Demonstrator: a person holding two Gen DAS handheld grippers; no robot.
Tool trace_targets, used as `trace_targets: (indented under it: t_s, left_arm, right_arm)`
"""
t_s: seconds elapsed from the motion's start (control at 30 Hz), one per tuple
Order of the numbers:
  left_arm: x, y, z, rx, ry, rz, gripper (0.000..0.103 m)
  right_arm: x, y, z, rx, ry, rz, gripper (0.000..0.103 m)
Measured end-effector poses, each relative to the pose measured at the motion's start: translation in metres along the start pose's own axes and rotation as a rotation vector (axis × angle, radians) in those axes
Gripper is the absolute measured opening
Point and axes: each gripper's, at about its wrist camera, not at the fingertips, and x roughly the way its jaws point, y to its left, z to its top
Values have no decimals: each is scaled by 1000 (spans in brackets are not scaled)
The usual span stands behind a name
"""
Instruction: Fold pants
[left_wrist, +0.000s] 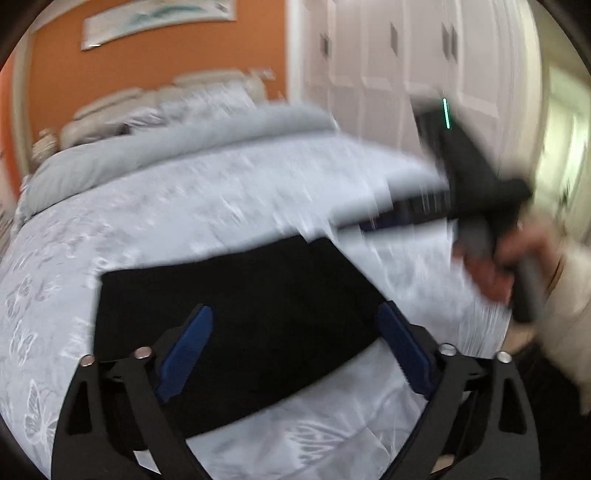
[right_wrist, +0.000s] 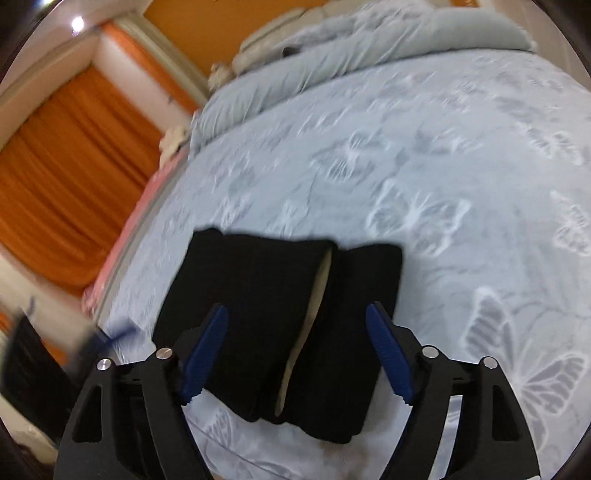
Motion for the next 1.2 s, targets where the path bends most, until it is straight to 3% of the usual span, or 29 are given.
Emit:
trace_targets:
  t_s: [0.1,0.2,0.23,0.3,0.37,0.5,0.57,0.67,0.73,0.8,0.87,0.93,1.0,1.07,1.13,1.2]
  left_arm:
    - [-11,46,12,-125,-56,75,95]
    - [-7,93,16,-246,-38,174,95]
    - [-4,106,17,-275,-25,202,95]
    - [-3,122,16,-309,-4,254,95]
    - [-5,128,16,-323,4,278,95]
    - [-16,125,13,-307,-8,285,95]
    - [-14,120,10,-292,-1,285,95]
    - [7,117,-1,-290,75,269,95]
    - [19,113,-8,-287,122,276,95]
    - [22,111,-12,-281,135,300,95]
    - [22,109,-15,-274,130,303,95]
    - [22,105,-17,-255,128,315,95]
    - [26,101,-18,-231,138,332,95]
    - [29,98,-18,-215,153,341,95]
    - [33,97,-19,-203,170,346,95]
    - [34,98,-20,-203,179,357,95]
  right_arm:
    - [35,6,-5,-4,116,28,76]
    - [77,18,-11,-39,192,-6,77]
    - [83,22,-12,-59,180,-33,65]
    - [84,34,-8,-74,128,-83,15]
    - [65,39,3,-12,84,21,14]
    - [7,58,14,-71,1,30,14]
    - [1,37,13,-56,5,-27,16]
    - [52,-25,-1,60,194,-154,24]
    - [47,-31,-1,112,161,-104,26]
    - [17,-10,1,48,64,-153,31]
    - [-13,15,-8,-33,-43,-183,26]
    - [-22,32,-19,-84,-49,-139,5]
    - [-1,41,-31,-138,44,-156,4]
    - [32,26,-39,-124,169,-268,0]
    - [29,20,-35,-77,146,-237,0]
    - [3,34,-30,-96,51,-228,2]
